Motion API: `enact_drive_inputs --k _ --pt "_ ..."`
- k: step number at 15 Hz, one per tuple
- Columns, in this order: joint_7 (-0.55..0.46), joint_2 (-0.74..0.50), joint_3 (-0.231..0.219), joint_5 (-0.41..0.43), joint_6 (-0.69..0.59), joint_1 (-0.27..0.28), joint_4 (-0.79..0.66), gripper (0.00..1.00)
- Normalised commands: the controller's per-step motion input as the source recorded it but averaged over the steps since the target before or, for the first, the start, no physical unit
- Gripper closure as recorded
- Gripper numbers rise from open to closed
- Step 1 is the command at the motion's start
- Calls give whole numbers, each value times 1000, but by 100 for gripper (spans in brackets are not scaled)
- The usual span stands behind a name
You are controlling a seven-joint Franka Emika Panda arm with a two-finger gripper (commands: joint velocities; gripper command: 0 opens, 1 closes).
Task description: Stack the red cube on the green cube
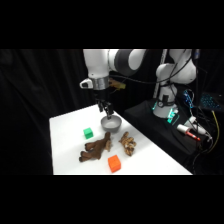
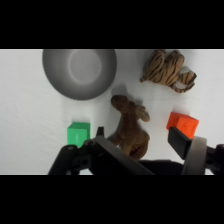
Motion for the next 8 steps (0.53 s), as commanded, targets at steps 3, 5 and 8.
enact_drive_inputs --k 3,5,8 --pt "39 9 25 8 5 -13 9 0" --pt "105 43 56 36 66 24 13 0" --pt "169 62 90 36 120 81 14 0"
